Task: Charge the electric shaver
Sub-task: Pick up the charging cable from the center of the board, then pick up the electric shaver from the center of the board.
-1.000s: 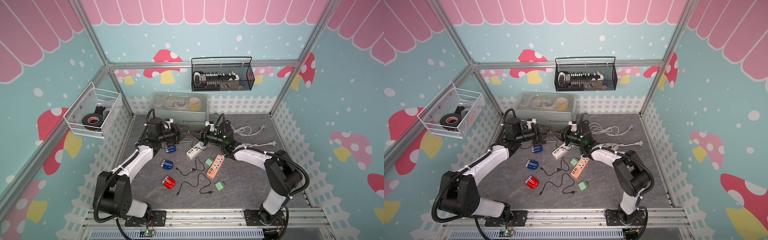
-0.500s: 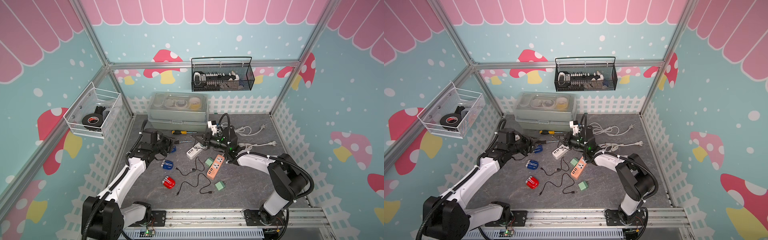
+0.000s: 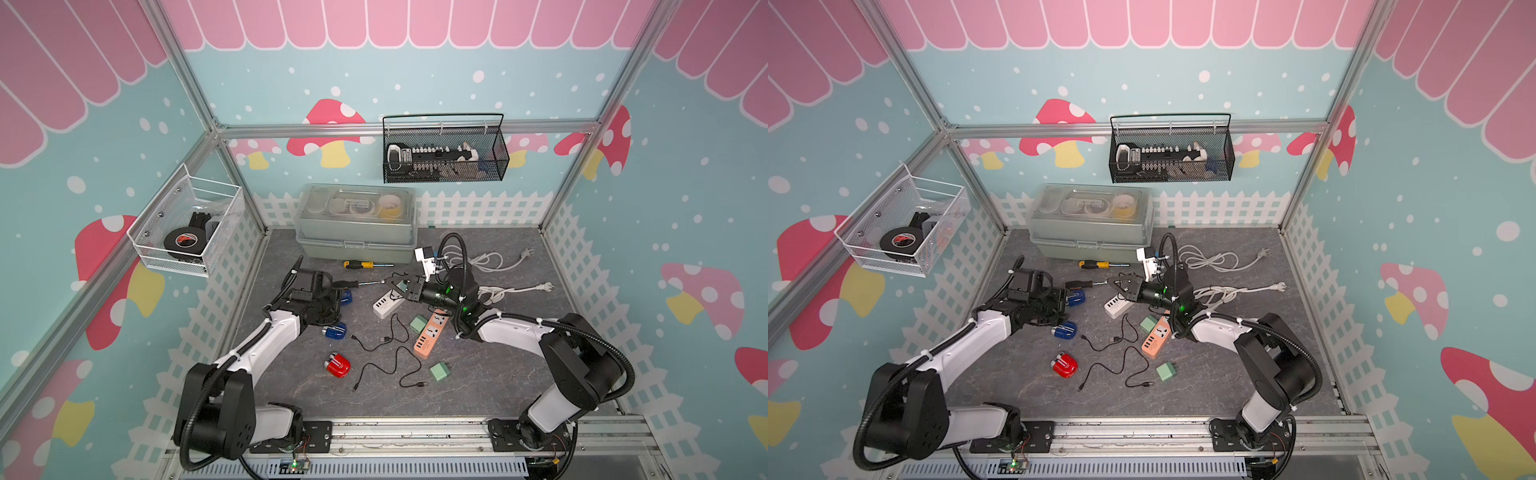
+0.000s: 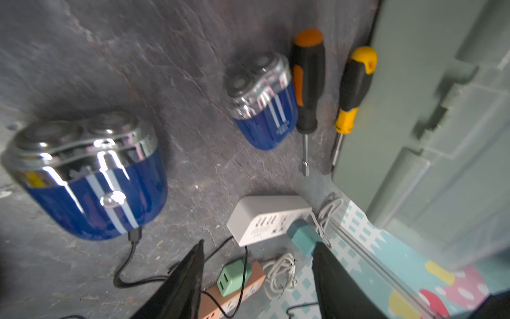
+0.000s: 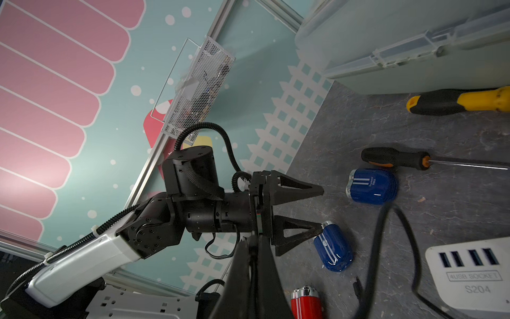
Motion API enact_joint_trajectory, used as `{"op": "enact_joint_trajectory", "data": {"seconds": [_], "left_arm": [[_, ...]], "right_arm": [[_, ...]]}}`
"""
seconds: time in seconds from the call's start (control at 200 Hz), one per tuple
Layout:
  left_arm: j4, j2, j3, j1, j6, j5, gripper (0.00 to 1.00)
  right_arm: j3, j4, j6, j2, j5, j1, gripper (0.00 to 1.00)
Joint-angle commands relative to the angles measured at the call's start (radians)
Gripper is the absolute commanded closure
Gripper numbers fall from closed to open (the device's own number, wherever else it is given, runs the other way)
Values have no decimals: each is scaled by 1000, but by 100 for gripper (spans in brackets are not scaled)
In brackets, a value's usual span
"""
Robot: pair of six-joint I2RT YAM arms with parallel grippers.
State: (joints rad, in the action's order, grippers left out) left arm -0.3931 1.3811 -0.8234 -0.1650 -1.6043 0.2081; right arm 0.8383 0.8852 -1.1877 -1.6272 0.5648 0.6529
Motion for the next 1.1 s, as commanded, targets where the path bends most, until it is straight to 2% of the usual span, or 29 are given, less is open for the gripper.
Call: {"op": "enact_joint_trajectory", "data": {"seconds": [0.0, 0.25, 0.39, 0.525, 0.785, 0.916, 1.096], "left_arm": [[-67, 96, -84, 24, -67, -59, 39], [-107, 331, -308, 18, -198, -84, 38], [-268, 391, -382, -2, -266, -101, 38], [-384, 411, -425, -4, -255, -137, 37], [-350, 475, -457, 8, -238, -180, 33], [-268, 502, -472, 15, -229, -166, 32], [-276, 525, -494, 15, -224, -158, 32]], "right_arm": [[11, -5, 38, 11, -19, 1, 100], [23, -19, 24, 8, -9, -1, 100], [28, -32, 20, 6, -1, -9, 100], [36, -39, 20, 4, 0, -21, 100], [42, -39, 20, -1, -2, -26, 100], [44, -39, -10, -10, 4, -27, 100], [32, -32, -28, -15, 4, -27, 100]]}}
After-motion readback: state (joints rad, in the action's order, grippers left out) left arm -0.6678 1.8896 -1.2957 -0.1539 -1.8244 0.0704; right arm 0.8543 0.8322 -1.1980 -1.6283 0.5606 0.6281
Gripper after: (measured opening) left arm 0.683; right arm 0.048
